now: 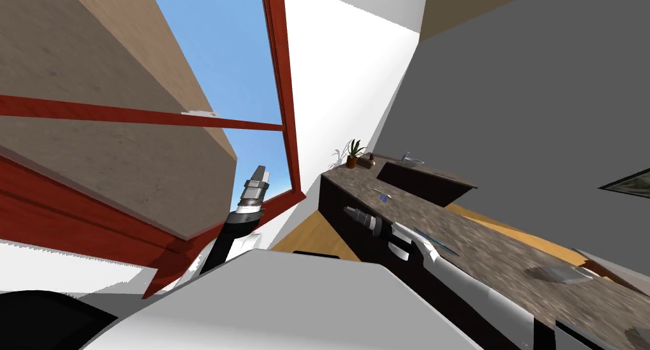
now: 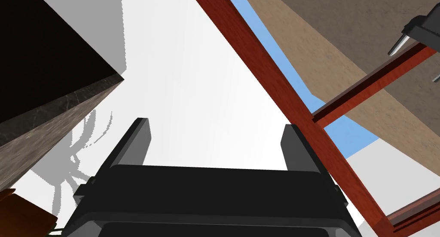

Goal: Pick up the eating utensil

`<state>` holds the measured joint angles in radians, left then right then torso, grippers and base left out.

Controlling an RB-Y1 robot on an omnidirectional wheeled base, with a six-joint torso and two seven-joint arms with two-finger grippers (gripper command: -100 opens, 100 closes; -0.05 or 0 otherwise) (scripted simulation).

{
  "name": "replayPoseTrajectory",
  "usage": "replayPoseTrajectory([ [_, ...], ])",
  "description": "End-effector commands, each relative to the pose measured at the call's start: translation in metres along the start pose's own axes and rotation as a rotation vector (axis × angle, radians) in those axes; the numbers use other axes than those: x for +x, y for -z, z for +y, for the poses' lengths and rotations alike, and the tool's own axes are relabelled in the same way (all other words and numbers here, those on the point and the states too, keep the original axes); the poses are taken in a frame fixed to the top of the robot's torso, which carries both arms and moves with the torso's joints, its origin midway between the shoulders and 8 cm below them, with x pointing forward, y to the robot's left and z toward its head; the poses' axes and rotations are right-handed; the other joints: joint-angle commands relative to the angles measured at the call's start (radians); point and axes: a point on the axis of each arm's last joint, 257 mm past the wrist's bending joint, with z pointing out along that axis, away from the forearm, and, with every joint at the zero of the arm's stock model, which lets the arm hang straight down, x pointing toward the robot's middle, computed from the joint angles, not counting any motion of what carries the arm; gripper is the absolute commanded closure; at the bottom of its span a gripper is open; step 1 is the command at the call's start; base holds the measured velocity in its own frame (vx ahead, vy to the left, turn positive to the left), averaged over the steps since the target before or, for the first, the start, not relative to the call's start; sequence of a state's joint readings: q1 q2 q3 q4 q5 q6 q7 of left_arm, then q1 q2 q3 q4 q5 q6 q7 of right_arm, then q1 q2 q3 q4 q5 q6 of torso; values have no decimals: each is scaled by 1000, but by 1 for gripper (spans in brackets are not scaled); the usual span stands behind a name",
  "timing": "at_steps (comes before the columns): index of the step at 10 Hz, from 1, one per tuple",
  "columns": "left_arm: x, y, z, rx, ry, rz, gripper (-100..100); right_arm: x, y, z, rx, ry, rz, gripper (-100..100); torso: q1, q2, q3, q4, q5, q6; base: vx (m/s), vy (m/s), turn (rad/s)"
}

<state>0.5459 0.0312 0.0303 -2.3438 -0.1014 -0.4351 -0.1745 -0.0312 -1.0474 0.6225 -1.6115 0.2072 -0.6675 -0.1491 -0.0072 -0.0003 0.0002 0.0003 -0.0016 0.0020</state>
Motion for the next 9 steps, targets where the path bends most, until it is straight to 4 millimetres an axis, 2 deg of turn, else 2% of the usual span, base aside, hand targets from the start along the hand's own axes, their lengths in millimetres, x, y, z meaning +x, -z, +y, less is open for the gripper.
replayPoseTrajectory([
  [1,0,0,0,0,0,0,0,3,16,-25,60,21,56,-100,0,0,0,0,0,0,-8,-50,249],
  [2,0,0,0,0,0,0,0,1,24,-31,80,32,65,-100,-1,-1,0,0,0,-1,-10,-54,149],
  [3,0,0,0,0,0,0,0,5,38,-52,133,40,103,-100,-1,-1,0,0,0,0,2,-56,294],
  [4,0,0,0,0,0,0,0,2,46,-56,149,52,114,-100,-1,-2,-1,0,0,-1,1,-52,140],
  [5,0,0,0,0,0,0,0,3,65,-76,208,64,152,-100,-1,-1,-1,0,0,0,-6,-65,230],
  [6,0,0,0,0,0,0,0,1,70,-80,221,71,158,-100,-2,-1,-1,0,0,-1,0,-64,125],
  [7,0,0,0,0,0,0,0,2,90,-100,281,78,190,-100,-2,-1,-1,0,-1,0,6,-70,251],
  [8,0,0,0,0,0,0,0,-2,97,-102,294,88,198,-100,-2,-2,-1,0,-1,-1,5,-66,123],
  [9,0,0,0,0,0,0,0,-3,121,-121,359,97,230,-100,-2,-2,-1,0,0,0,13,-80,219],
])
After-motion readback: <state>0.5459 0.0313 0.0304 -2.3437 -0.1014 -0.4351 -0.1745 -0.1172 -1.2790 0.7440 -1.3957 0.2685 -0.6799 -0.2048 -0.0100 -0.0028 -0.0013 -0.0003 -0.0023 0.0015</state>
